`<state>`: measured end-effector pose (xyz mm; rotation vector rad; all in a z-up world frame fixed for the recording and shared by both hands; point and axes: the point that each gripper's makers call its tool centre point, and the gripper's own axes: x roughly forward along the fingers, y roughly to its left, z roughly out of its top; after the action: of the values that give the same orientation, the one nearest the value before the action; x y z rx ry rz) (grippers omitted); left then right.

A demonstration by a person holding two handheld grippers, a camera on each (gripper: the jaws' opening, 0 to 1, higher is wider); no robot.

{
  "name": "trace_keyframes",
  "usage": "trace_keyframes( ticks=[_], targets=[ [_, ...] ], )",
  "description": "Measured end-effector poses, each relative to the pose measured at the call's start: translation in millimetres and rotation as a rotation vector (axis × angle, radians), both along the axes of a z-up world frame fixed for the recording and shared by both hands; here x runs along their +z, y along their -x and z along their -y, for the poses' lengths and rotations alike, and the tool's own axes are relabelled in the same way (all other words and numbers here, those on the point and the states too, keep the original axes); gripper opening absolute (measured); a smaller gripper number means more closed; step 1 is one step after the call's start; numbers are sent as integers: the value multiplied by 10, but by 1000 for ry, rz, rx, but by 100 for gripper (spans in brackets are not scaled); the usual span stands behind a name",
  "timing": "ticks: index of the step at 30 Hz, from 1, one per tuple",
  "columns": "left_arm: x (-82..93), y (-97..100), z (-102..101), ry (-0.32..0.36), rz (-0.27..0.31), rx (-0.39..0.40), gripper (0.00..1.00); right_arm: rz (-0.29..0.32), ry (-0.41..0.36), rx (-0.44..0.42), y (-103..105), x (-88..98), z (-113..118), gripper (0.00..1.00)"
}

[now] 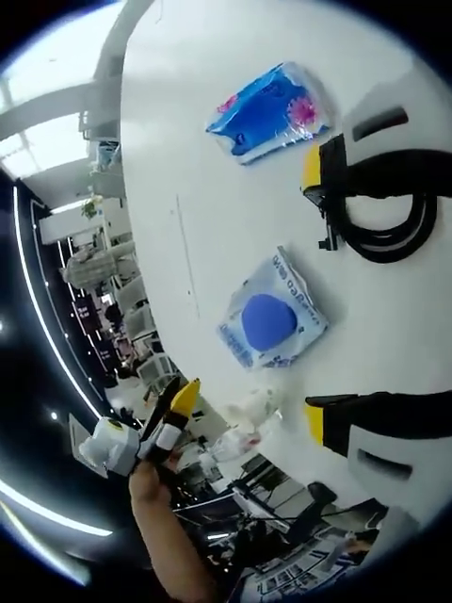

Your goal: Arrange the tabletop items into an orderly group along one side of the table until the central work area is clear of visible clutter.

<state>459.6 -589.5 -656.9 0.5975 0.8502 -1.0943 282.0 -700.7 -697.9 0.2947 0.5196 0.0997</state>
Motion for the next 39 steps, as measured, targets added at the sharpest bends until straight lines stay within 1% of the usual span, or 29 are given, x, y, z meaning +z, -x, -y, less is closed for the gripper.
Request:
trace_keyframes(
  ticks=[3,4,7,8,10,13,14,16,18,20,25,26,30,32,35,39],
  targets=[
    [-112,-11,-20,-34,-8,-2,61,0,-20,-12,-18,-27,-18,79],
    [-165,-5,-44,-57,-16,-8,60,-2,-32,-17,-22,-43,-29,78],
    [-256,1,-62,-82,-24,-20,53,-9,-43,-21,-29,-89,-51,74],
    [-302,9,-77,-97,-36,-27,51,-15,-45,-21,-29,-110,-60,72],
    [-362,-18,-79,-106,-39,-26,50,-21,-52,-24,-27,-133,-67,69],
    [-446,-5,-86,-115,-61,-24,43,-34,-76,-25,-34,-181,-103,63],
    [-493,5,-119,-141,-78,-16,39,-41,-85,-26,-36,-208,-114,60],
    [-544,-10,-134,-153,-75,-22,39,-43,-94,-27,-42,-229,-134,57],
    [-614,-51,-196,-193,-72,-18,38,-52,-99,-34,-52,-269,-143,54],
    [-649,-58,-221,-207,-79,-17,38,-60,-119,-45,-60,-306,-151,50],
    [-718,-78,-224,-215,-90,-24,29,-74,-150,-80,-87,-380,-129,43],
    [-736,-82,-220,-218,-96,-21,28,-73,-167,-86,-102,-388,-134,42],
    [-810,-84,-210,-226,-112,-7,27,-77,-193,-113,-140,-425,-123,37],
    [-849,-80,-227,-240,-121,0,26,-86,-212,-125,-151,-448,-133,36],
    [-874,-91,-236,-242,-125,7,26,-83,-235,-142,-184,-458,-145,34],
    [-926,-85,-256,-247,-148,27,22,-92,-254,-145,-236,-505,-190,32]
  ],
)
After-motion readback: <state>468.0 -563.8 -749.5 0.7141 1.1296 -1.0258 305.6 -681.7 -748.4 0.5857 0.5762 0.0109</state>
